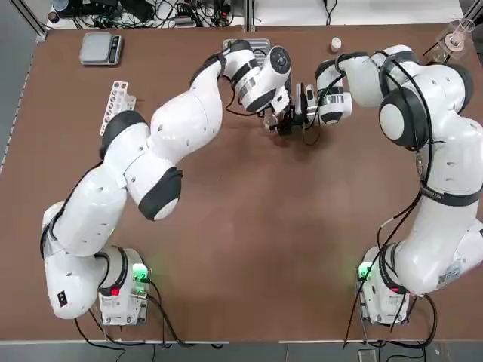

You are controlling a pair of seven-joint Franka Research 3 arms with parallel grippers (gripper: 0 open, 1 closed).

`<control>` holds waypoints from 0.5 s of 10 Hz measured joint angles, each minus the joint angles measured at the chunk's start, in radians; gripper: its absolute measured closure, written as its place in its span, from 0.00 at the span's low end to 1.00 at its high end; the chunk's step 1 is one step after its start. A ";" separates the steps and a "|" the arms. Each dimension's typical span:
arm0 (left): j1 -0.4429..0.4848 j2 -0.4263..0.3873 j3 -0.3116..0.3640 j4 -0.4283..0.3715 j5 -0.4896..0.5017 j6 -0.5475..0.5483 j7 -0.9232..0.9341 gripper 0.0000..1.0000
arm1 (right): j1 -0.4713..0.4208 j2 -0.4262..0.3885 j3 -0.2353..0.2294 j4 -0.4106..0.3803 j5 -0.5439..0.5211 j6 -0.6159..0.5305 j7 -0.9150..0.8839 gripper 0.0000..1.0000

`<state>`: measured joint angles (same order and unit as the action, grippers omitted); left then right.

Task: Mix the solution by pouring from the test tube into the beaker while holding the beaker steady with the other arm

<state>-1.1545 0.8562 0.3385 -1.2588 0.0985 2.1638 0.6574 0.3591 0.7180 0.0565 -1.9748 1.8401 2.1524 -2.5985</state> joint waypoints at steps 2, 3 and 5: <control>-0.005 0.002 0.000 0.009 0.018 -0.011 0.000 0.78 | 0.000 0.000 0.000 0.000 0.000 0.000 0.000 0.22; -0.007 0.005 0.000 0.019 0.041 -0.023 0.000 0.78 | 0.000 0.000 0.000 0.000 0.000 0.000 0.000 0.22; -0.008 0.006 0.000 0.038 0.053 -0.039 0.000 0.78 | 0.000 0.000 0.000 0.000 0.000 0.000 0.000 0.22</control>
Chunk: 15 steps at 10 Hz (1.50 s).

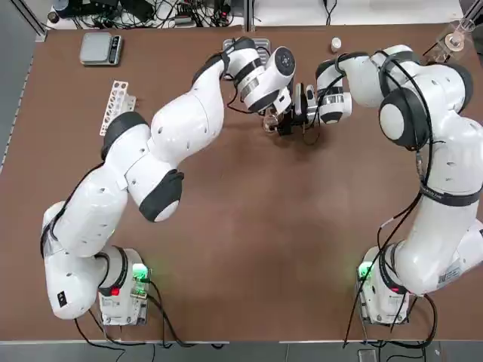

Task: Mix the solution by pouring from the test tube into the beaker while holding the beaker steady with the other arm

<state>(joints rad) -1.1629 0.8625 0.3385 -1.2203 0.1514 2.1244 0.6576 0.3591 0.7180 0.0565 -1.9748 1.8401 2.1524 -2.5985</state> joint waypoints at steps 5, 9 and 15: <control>-0.001 0.001 0.000 0.019 0.046 -0.019 0.010 0.78 | 0.000 0.000 0.000 0.000 0.000 0.000 0.000 0.22; -0.013 0.009 0.000 0.020 0.047 -0.027 0.010 0.78 | 0.000 0.000 0.000 0.000 0.000 0.000 0.000 0.22; -0.015 0.024 0.002 0.032 0.047 -0.028 0.010 0.78 | 0.000 0.000 0.000 0.000 0.000 0.000 0.000 0.22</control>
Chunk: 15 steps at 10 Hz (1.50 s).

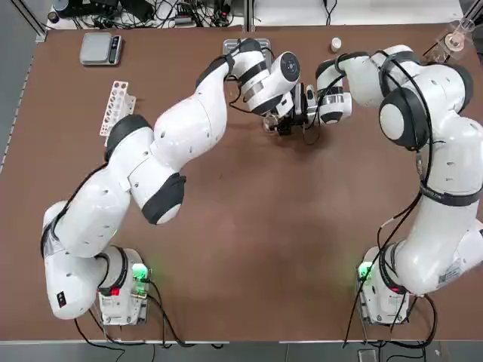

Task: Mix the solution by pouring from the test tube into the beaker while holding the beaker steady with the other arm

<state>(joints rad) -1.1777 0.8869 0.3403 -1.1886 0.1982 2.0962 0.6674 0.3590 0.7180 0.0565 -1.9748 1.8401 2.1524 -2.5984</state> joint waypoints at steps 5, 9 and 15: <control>-0.001 0.031 0.002 0.028 0.000 -0.001 0.000 0.78 | 0.000 0.000 0.000 0.000 0.000 0.000 0.000 0.22; 0.044 0.008 0.009 0.060 -0.080 -0.040 -0.020 0.78 | 0.000 0.000 0.000 0.000 0.000 0.000 0.000 0.22; 0.541 -0.208 -0.350 0.028 -0.186 -0.146 0.196 0.78 | -0.001 0.000 0.001 0.000 0.001 0.000 0.003 0.22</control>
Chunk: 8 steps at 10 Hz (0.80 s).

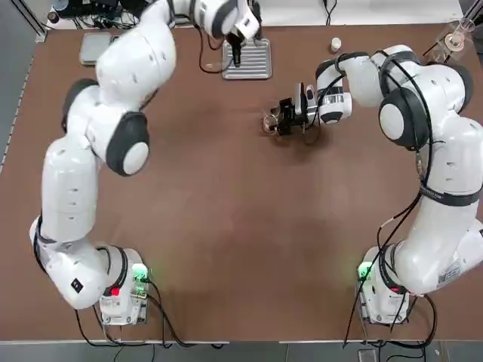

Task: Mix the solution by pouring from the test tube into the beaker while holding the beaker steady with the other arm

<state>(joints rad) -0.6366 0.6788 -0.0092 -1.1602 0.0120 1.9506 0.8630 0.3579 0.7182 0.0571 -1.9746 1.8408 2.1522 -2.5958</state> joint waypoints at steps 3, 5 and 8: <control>0.426 -0.083 -0.339 -0.115 -0.001 -0.008 0.196 0.78 | 0.000 0.000 0.001 0.000 0.000 -0.001 0.001 0.17; 0.731 -0.082 -0.573 -0.172 -0.001 -0.045 0.339 0.78 | 0.000 0.000 0.002 0.000 0.001 -0.002 0.001 0.01; 1.042 -0.069 -0.744 -0.222 -0.005 -0.131 0.549 0.78 | -0.001 0.000 0.004 0.000 0.001 -0.002 0.002 0.00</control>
<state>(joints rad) 0.4049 0.6101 -0.7530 -1.3821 0.0068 1.8191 1.4118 0.3572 0.7183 0.0611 -1.9744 1.8421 2.1499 -2.5940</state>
